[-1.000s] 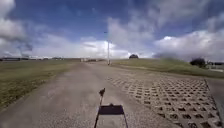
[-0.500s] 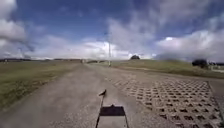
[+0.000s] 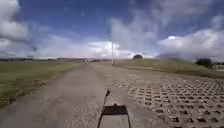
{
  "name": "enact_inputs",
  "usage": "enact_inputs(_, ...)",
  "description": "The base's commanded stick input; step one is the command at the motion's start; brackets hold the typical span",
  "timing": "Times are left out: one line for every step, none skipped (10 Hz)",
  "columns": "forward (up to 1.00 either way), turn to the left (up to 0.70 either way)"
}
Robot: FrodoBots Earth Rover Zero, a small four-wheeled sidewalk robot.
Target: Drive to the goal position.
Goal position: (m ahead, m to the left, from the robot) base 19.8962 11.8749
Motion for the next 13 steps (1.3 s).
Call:
enact_inputs(0.00, 0.00)
enact_inputs(0.00, 0.00)
enact_inputs(0.00, 0.00)
enact_inputs(0.00, 0.00)
enact_inputs(0.00, 0.00)
enact_inputs(0.00, 0.00)
enact_inputs(0.00, 0.00)
enact_inputs(0.00, 0.00)
enact_inputs(0.00, 0.00)
enact_inputs(0.00, 0.29)
enact_inputs(0.00, 0.67)
enact_inputs(0.00, 0.85)
enact_inputs(0.00, 0.85)
